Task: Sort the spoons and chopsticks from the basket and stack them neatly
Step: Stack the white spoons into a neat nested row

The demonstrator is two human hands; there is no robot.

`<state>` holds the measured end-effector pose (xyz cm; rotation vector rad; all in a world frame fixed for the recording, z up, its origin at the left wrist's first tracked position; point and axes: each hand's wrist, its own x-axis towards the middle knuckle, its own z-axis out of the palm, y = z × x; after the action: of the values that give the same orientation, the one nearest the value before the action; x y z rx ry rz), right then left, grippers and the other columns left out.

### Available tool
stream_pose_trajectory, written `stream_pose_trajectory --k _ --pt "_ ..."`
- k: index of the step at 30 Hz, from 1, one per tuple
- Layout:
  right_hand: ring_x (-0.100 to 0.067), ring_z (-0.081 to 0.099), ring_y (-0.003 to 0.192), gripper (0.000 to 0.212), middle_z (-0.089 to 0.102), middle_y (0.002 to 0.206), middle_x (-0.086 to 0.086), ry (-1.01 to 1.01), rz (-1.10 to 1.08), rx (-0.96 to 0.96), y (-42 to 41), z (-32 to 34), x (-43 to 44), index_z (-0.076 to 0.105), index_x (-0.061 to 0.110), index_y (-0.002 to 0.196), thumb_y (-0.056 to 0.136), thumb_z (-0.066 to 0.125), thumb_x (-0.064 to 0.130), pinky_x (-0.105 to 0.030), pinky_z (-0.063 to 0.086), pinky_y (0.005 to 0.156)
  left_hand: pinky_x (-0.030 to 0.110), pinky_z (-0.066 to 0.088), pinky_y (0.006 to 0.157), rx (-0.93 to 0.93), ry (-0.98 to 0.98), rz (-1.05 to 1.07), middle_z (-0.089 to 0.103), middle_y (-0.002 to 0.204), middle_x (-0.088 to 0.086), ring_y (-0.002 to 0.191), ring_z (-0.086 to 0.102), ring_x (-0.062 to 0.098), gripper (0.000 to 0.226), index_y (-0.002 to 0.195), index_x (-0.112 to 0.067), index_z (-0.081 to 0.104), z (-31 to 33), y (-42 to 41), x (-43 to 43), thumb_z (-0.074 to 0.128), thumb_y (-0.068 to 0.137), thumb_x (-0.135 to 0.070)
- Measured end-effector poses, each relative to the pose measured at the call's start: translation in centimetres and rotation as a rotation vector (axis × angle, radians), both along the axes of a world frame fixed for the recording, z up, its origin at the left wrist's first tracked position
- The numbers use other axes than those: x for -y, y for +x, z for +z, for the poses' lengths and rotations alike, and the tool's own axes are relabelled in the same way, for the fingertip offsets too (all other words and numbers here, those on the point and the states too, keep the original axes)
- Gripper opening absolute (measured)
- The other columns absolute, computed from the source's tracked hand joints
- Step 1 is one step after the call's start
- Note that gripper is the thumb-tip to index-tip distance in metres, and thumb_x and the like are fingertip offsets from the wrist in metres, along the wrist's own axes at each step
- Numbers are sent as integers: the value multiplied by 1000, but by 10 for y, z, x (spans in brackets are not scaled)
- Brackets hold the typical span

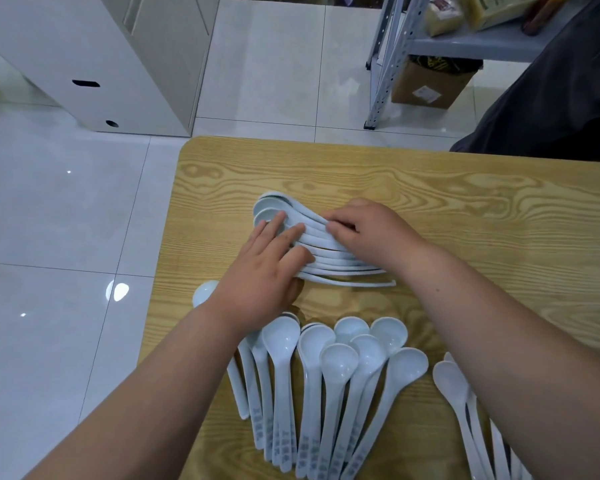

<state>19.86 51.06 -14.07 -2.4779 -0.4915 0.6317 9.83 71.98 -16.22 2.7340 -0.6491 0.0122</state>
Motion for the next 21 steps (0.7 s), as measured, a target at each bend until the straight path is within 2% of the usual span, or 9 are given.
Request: stream_pose_trajectory --k 3,7,8,10,13,15,17,19,21 --pt "-16 47 125 60 53 126 7 -47 84 -14 -12 6 3 57 28 138 89 58 63 -31 39 104 59 31 113 6 -40 15 50 147 18 142 36 44 30 108 -13 64 -2 -3 -1 47 85 -19" --pt "-20 18 145 118 24 155 3 -244 243 57 -40 3 5 21 22 156 63 54 87 -39 17 121 56 36 107 43 -91 101 47 147 20 132 43 45 26 105 -12 67 -2 -1 -4 61 81 -20" --pt "-22 13 148 120 19 158 2 -269 261 100 -45 -2 5 14 21 158 65 56 85 -41 13 122 55 36 108 58 -94 109 48 146 21 130 43 45 27 103 -11 69 -1 1 -5 62 79 -21" --pt "-25 16 148 113 21 158 -1 -261 249 183 -49 -12 7 15 19 158 73 63 76 -42 14 122 55 34 110 57 -80 120 46 146 20 133 40 45 35 108 -11 68 3 4 -6 64 77 -26" --pt "-26 27 143 106 34 151 -2 -239 215 248 -44 -19 9 28 18 153 72 64 75 -43 21 119 48 23 119 -78 -130 227 24 160 16 149 19 38 78 145 -17 45 7 7 -10 65 74 -41" --pt "-27 30 142 107 37 150 -3 -258 220 286 -43 -22 10 29 17 153 70 55 81 -44 23 117 29 22 116 -237 -264 304 2 167 8 154 5 19 103 160 -17 15 7 11 -11 74 77 -37" --pt "-27 28 143 109 34 153 -4 -288 225 313 -41 -23 12 23 17 156 72 45 84 -44 20 118 3 16 105 -338 -320 315 -11 167 -2 147 -9 -8 116 160 -18 -2 6 16 -10 80 78 -29" --pt "-26 23 145 111 29 157 -4 -310 229 313 -40 -26 14 14 17 159 76 39 85 -43 14 119 -6 8 100 -318 -349 293 -6 168 1 145 -10 -12 116 160 -16 -1 0 22 -9 80 78 -27" --pt "-24 23 143 110 32 156 -6 -291 194 349 -38 -30 17 19 14 158 76 37 86 -42 12 118 -3 9 106 -280 -383 266 14 164 7 151 8 6 107 158 -12 13 -5 28 -10 82 77 -24"
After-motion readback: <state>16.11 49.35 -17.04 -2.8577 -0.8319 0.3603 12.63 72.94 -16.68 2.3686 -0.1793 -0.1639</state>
